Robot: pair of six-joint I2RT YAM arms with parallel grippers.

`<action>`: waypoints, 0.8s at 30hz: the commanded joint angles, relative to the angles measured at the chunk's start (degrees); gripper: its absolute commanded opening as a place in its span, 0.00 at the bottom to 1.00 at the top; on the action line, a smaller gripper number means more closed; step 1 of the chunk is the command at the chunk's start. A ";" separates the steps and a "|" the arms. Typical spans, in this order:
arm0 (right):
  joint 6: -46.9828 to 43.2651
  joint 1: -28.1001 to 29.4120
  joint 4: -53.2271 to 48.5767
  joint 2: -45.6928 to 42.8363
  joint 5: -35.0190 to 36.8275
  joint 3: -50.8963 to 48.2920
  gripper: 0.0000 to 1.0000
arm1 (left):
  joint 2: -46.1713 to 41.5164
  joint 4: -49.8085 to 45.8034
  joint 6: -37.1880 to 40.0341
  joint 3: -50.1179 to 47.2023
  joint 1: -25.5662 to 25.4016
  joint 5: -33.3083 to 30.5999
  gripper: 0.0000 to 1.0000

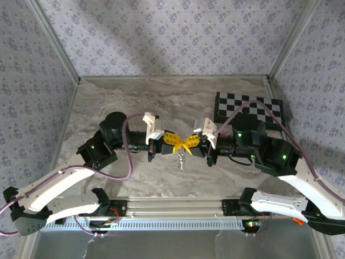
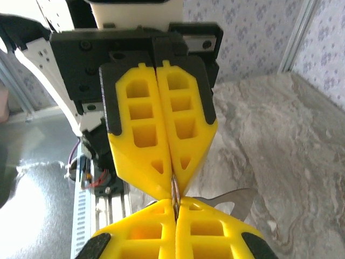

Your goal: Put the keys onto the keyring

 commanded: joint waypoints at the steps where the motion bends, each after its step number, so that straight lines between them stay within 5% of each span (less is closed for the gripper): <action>1: -3.49 0.21 -7.32 2.56 1.94 5.29 0.00 | 0.22 -8.42 5.06 4.30 -0.66 -1.71 0.12; 6: -5.91 0.20 -13.98 5.53 1.38 10.05 0.00 | 3.21 -18.39 10.14 8.92 -0.65 -1.97 0.13; 11: -7.53 0.41 -17.21 8.29 0.87 12.65 0.00 | 4.17 -18.52 10.87 9.51 -0.65 -1.64 0.00; 15: -8.35 0.69 -18.33 9.55 1.35 13.82 0.00 | 3.96 -16.71 10.13 9.02 -0.67 -1.59 0.00; 19: -6.50 0.71 -15.49 8.15 3.33 12.53 0.02 | 2.26 -9.21 6.96 6.70 -0.69 -1.29 0.00; 24: -2.18 0.63 -5.62 2.47 4.62 5.61 0.21 | 1.32 5.52 0.93 2.49 -0.65 -0.43 0.00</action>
